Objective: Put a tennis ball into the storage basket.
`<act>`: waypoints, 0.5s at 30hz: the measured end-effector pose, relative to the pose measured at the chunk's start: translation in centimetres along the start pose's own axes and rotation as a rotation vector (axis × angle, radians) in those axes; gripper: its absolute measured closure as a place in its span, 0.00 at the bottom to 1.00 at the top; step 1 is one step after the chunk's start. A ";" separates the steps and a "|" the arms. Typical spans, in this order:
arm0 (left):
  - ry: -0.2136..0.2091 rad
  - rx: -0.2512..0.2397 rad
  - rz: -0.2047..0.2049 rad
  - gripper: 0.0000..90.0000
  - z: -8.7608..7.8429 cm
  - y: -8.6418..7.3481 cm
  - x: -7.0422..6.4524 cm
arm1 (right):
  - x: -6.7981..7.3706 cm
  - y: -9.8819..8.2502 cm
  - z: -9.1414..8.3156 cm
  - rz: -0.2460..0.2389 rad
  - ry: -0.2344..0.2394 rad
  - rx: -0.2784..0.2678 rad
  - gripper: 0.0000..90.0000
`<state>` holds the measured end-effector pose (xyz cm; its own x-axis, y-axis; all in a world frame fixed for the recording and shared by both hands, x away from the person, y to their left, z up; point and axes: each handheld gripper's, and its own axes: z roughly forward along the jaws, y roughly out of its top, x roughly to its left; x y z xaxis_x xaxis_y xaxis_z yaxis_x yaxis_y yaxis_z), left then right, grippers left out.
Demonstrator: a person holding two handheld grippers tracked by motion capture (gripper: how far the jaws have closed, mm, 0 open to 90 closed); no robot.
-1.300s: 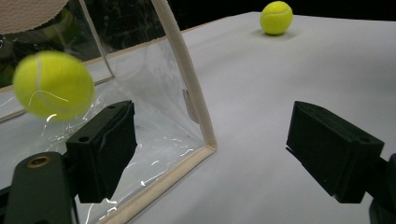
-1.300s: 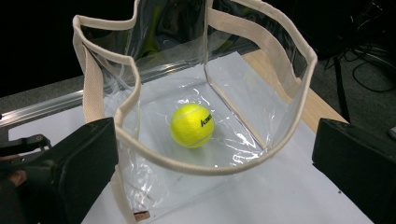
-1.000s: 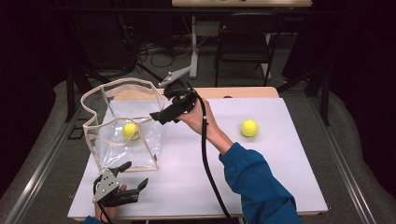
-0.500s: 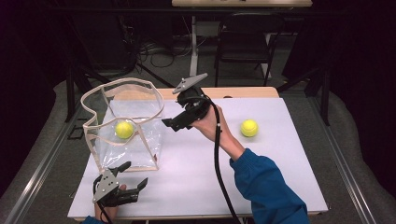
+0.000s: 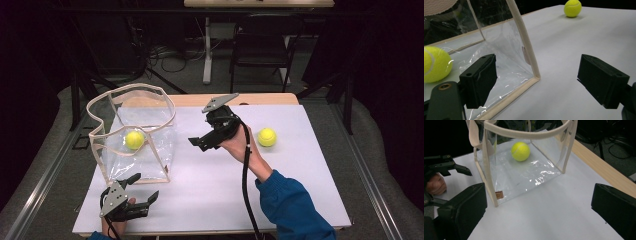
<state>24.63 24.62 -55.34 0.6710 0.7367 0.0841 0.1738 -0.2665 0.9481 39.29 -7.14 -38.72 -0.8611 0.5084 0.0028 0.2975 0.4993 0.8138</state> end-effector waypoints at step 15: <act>0.002 0.000 0.003 0.18 -0.1 0.0 -0.1 | -0.2 -4.2 -0.1 0.030 0.002 0.025 0.00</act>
<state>24.52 24.56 -55.29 0.6701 0.7371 0.0879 0.1716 -0.2690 0.9477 38.14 -9.46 -42.09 -0.8522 0.5224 0.0284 0.3335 0.5007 0.7988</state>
